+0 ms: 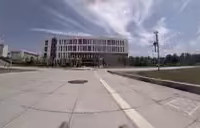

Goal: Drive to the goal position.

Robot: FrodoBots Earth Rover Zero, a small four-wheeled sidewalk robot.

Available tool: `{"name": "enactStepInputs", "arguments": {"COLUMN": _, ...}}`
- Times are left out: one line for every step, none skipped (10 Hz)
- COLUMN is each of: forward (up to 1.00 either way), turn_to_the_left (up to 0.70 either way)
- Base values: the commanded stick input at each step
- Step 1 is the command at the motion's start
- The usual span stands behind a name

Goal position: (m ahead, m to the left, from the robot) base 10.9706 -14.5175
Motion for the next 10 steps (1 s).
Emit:
{"name": "enactStepInputs", "arguments": {"forward": 0.70, "turn_to_the_left": 0.00}}
{"name": "enactStepInputs", "arguments": {"forward": 0.70, "turn_to_the_left": 0.00}}
{"name": "enactStepInputs", "arguments": {"forward": 0.70, "turn_to_the_left": 0.00}}
{"name": "enactStepInputs", "arguments": {"forward": 0.70, "turn_to_the_left": 0.00}}
{"name": "enactStepInputs", "arguments": {"forward": 0.70, "turn_to_the_left": 0.00}}
{"name": "enactStepInputs", "arguments": {"forward": 0.70, "turn_to_the_left": 0.00}}
{"name": "enactStepInputs", "arguments": {"forward": 0.70, "turn_to_the_left": 0.00}}
{"name": "enactStepInputs", "arguments": {"forward": 0.70, "turn_to_the_left": 0.00}}
{"name": "enactStepInputs", "arguments": {"forward": 0.70, "turn_to_the_left": 0.00}}
{"name": "enactStepInputs", "arguments": {"forward": 0.70, "turn_to_the_left": 0.00}}
